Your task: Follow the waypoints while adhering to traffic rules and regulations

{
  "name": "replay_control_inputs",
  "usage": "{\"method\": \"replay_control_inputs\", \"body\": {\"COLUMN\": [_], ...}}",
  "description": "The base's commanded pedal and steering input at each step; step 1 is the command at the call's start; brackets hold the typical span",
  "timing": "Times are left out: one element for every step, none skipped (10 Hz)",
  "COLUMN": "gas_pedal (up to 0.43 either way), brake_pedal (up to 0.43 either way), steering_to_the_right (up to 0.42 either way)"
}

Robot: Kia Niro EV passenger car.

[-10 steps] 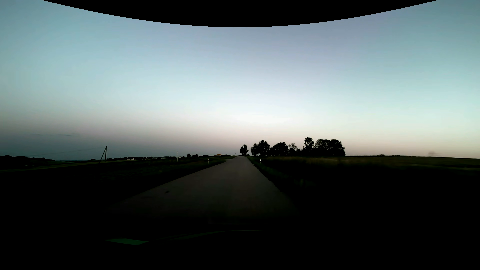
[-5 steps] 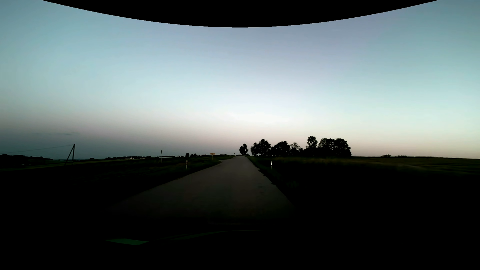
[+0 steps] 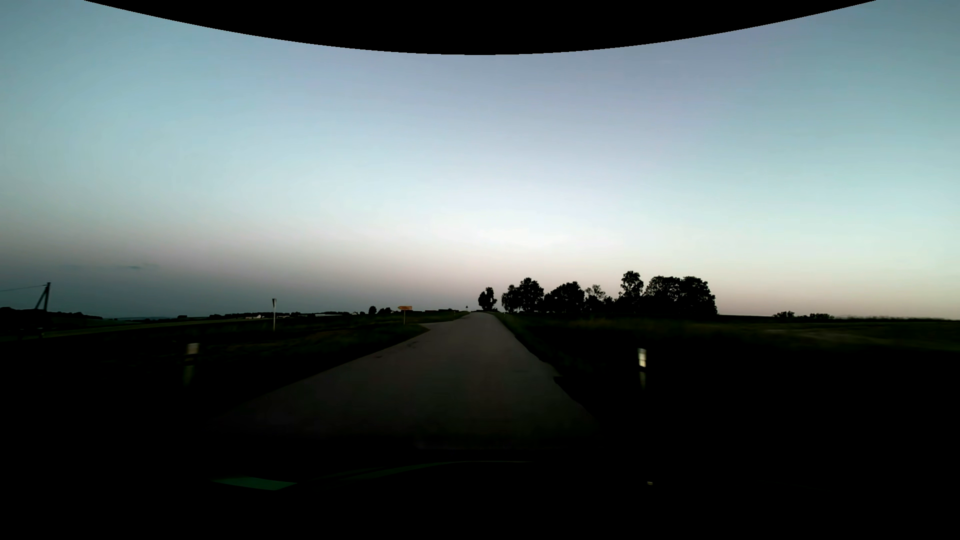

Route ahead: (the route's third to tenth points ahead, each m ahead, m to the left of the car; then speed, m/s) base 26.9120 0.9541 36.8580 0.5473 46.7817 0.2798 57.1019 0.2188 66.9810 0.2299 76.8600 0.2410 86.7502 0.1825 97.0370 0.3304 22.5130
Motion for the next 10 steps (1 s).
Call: {"method": "replay_control_inputs", "body": {"gas_pedal": [0.197,0.197,0.197,0.197,0.197,0.197,0.197,0.197,0.197,0.197], "brake_pedal": [0.000,0.000,0.000,0.000,0.000,0.000,0.000,0.000,0.000,0.000], "steering_to_the_right": [0.003,0.003,0.002,0.003,0.002,0.002,0.002,0.001,0.002,0.001]}}
